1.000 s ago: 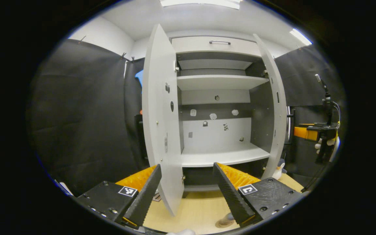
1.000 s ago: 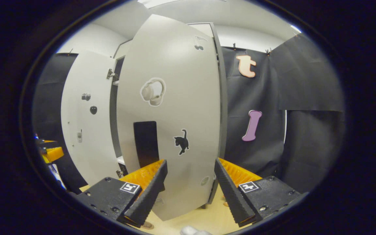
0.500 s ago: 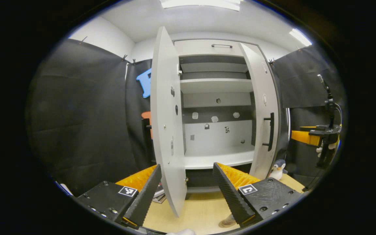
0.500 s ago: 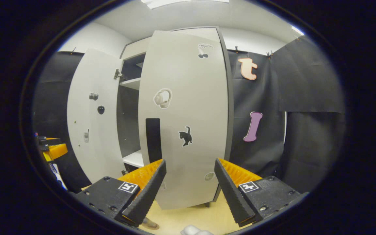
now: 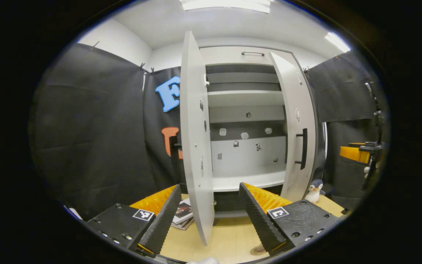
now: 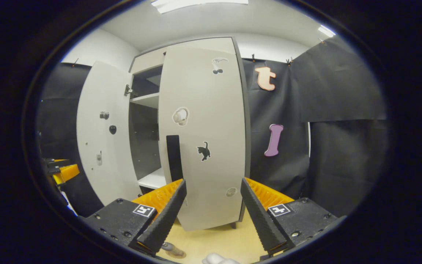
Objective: Grasp the bottle in the cabinet with the left hand and place it on the coaster, then close the right door with the right hand and the left door with the left hand.
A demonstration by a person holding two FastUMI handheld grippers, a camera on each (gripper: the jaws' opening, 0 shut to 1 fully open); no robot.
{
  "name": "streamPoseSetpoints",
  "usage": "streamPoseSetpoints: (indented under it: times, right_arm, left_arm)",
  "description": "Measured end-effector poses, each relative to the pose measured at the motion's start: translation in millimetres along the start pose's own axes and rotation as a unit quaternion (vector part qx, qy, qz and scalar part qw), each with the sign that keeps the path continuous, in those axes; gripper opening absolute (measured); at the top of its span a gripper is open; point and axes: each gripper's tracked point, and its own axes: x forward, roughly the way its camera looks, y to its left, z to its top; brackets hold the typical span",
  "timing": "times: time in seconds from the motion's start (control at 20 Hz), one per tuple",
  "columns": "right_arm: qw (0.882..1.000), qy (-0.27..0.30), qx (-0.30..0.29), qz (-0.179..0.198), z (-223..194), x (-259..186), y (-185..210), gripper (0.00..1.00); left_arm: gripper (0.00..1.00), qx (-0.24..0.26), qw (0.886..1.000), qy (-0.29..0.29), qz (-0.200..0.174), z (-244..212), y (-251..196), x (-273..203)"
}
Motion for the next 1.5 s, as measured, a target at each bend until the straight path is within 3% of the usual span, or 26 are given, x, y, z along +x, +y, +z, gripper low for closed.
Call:
streamPoseSetpoints:
  times: [0.4,0.55,0.95,1.5]
  right_arm:
    - [0.999,0.015,0.017,-0.022,-43,-22,13,0.97]
    - [0.999,0.03,0.026,-0.019,-56,-27,18,0.98]
    - [0.999,0.05,0.015,-0.012,-79,-49,38,0.98]
    - [0.998,0.066,0.01,-0.011,-83,-61,40,0.98]
  left_arm:
    - [0.98,0.003,0.999,0.002,0.035,-5,50,-4]
    - [0.98,0.02,0.997,-0.009,0.073,8,92,-2]
    - [0.96,0.036,0.99,-0.021,0.132,20,177,50]
    - [0.97,0.04,0.994,-0.019,0.097,4,157,111]
